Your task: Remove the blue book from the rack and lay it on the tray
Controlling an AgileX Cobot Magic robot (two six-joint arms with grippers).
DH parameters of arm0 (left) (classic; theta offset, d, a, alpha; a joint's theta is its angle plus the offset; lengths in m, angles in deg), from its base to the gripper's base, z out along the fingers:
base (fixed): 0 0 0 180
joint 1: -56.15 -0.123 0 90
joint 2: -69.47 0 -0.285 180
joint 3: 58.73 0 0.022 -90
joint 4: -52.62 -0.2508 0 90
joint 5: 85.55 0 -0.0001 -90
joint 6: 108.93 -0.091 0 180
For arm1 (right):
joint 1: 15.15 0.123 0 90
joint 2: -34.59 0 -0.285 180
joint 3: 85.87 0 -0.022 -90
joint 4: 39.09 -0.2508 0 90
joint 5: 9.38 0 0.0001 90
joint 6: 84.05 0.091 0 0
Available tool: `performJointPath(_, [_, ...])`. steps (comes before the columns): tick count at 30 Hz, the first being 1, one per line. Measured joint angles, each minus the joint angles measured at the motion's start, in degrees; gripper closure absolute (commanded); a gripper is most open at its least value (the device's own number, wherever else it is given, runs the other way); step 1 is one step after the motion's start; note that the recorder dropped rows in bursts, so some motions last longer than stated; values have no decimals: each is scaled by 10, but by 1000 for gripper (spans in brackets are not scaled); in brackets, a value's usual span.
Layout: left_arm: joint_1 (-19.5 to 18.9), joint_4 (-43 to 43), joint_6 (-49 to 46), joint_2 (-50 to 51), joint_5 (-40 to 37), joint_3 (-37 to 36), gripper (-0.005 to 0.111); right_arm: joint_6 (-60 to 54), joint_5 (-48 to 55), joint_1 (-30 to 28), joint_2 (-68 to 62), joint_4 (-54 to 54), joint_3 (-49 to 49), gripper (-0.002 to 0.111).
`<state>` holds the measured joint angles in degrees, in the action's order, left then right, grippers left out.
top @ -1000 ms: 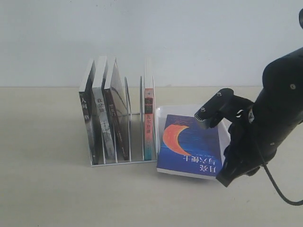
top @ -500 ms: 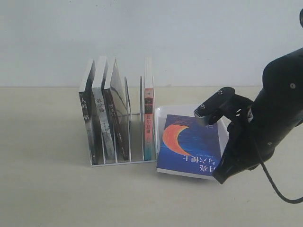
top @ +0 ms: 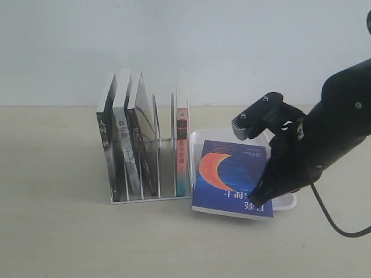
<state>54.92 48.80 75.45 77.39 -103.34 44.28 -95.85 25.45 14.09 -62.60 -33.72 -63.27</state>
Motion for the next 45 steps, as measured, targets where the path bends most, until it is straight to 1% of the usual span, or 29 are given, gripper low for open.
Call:
performJointPath(7, [0, 0, 0, 0, 0, 0, 101, 0, -15, 0, 7, 0, 0, 108])
performJointPath(13, [0, 0, 0, 0, 0, 0, 101, 0, -25, 0, 87, 0, 0, 108])
performJointPath(20, [0, 0, 0, 0, 0, 0, 101, 61, -29, 0, 283, -1, 0, 108])
performJointPath(28, [0, 0, 0, 0, 0, 0, 101, 70, -11, -1, 532, 14, 0, 108])
performJointPath(31, [0, 0, 0, 0, 0, 0, 101, 70, -6, -24, 613, 24, 14, 108])
performJointPath(35, [0, 0, 0, 0, 0, 0, 101, 70, -20, -85, 690, 44, 76, 108])
performJointPath(37, [0, 0, 0, 0, 0, 0, 101, 69, -40, -113, 721, 58, 124, 108])
performJointPath(38, [0, 0, 0, 0, 0, 0, 101, 69, -73, -133, 746, 64, 178, 108])
performJointPath(39, [0, 0, 0, 0, 0, 0, 101, 69, -93, -139, 755, 66, 205, 108])
performJointPath(40, [0, 0, 0, 0, 0, 0, 101, 72, -139, -152, 775, 66, 259, 108])
performJointPath(41, [0, 0, 0, 0, 0, 0, 101, 77, -157, -155, 783, 66, 279, 108])
performJointPath(42, [0, 0, 0, 0, 0, 0, 101, 93, -197, -158, 795, 66, 324, 108])
performJointPath(43, [0, 0, 0, 0, 0, 0, 101, 102, -210, -157, 798, 66, 341, 108])
performJointPath(45, [0, 0, 0, 0, 0, 0, 101, 144, -243, -158, 815, 66, 403, 108])
